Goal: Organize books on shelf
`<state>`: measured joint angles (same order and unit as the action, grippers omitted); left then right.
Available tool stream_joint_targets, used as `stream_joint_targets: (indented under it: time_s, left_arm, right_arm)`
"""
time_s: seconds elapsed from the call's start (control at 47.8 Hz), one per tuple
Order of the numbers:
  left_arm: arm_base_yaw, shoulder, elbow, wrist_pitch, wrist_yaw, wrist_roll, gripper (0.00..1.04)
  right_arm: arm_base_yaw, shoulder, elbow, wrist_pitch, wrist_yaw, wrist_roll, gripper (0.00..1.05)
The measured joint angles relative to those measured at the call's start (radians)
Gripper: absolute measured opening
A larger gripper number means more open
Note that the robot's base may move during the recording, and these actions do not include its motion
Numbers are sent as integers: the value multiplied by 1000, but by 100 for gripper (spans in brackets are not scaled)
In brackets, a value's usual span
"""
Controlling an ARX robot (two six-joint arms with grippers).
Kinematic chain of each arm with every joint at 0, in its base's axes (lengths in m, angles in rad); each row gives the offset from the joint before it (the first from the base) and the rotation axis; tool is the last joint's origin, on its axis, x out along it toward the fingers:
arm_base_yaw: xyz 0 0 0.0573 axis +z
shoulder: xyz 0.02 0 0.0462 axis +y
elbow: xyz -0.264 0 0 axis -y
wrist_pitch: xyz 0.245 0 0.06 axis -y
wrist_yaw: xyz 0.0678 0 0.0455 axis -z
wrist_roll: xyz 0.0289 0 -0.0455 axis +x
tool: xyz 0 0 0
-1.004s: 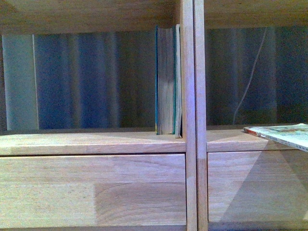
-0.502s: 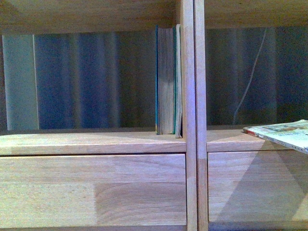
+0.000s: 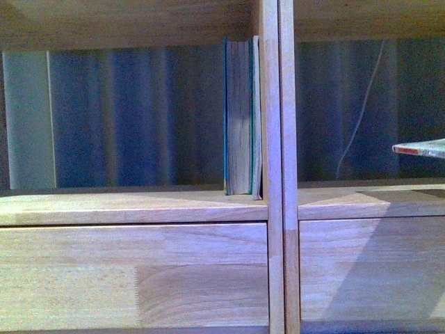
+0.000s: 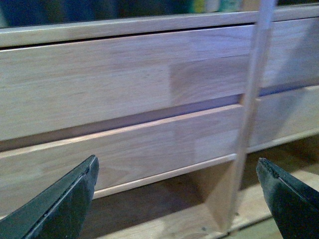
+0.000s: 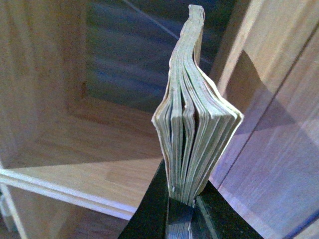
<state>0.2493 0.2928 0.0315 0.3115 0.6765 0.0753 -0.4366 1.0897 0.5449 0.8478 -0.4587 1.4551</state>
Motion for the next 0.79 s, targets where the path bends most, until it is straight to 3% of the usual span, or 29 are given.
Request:
stream_joint_targets:
  time_s: [0.063, 0.105, 0.167, 0.251, 0.314, 0.439, 0.565, 0.795]
  left_arm:
    - [75, 179, 34, 148, 204, -3, 97]
    - [91, 247, 52, 205, 245, -9, 97]
    - [105, 371, 95, 317, 241, -34, 97]
    - [100, 587, 209, 494, 143, -101, 97]
    - [84, 687, 288, 539, 82, -136, 97]
    - [40, 835, 433, 531, 3, -196, 97]
    - [-39, 993, 657, 406, -35, -308, 97]
    - [-158, 1118, 932, 272, 33, -524, 97]
  right_arm:
    - [-36, -27, 7, 5, -43, 27, 7]
    - [-52, -37, 10, 10, -52, 37, 7]
    - [-80, -57, 19, 20, -70, 58, 7]
    - [-115, -94, 40, 51, -110, 99, 7]
    - [-123, -113, 53, 75, -120, 108, 7]
    - [-124, -147, 68, 121, -135, 108, 7]
    - [-97, -199, 82, 184, -139, 56, 7]
    - [0, -226, 105, 246, -87, -80, 7]
